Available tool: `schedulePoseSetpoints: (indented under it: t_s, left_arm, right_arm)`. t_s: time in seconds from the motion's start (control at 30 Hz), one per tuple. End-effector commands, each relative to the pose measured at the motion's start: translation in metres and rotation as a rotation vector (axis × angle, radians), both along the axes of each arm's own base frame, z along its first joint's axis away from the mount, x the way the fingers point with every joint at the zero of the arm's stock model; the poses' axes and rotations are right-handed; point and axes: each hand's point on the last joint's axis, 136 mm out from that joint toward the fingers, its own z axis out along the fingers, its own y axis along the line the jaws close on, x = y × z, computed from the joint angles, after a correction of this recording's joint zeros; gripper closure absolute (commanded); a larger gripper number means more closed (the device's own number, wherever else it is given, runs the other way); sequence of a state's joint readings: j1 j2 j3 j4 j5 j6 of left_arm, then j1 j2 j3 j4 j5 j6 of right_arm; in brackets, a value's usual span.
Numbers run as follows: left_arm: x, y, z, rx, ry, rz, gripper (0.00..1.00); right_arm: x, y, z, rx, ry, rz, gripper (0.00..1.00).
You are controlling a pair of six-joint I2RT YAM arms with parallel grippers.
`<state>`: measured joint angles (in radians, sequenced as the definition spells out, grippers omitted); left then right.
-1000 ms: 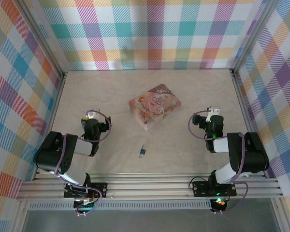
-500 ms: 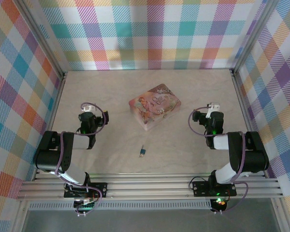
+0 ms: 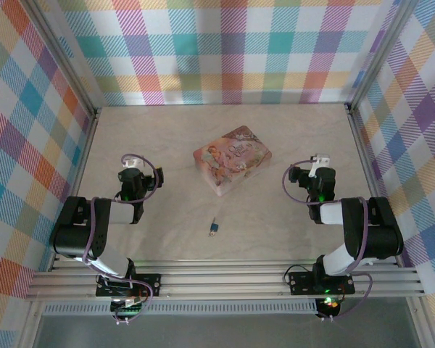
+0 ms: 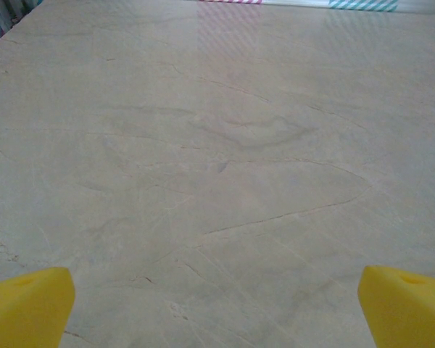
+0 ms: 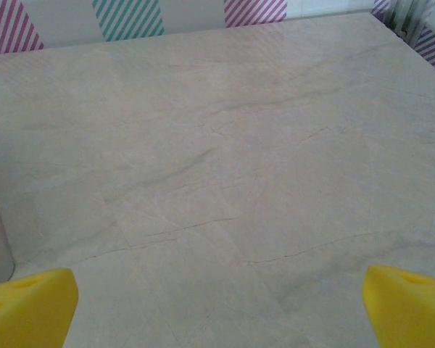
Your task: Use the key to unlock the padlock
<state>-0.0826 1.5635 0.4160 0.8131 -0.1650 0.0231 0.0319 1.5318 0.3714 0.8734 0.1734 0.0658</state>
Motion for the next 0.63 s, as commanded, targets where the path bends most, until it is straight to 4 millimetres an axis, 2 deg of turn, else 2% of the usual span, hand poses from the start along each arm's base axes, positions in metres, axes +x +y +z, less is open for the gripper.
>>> schedulePoseSetpoints:
  t_s: [0.0,0.6]
  left_arm:
    - [0.0006,-0.0006,-0.0004,-0.01,-0.001,-0.006,0.0]
    - [0.0004,-0.0005,-0.0006,-0.01,-0.001,-0.005,0.0]
  right_arm:
    - [0.0036,0.0001,0.0056,-0.005,-0.018,0.009,0.0]
    - [0.004,0.0008,0.0056,-0.006,-0.017,0.013,0.0]
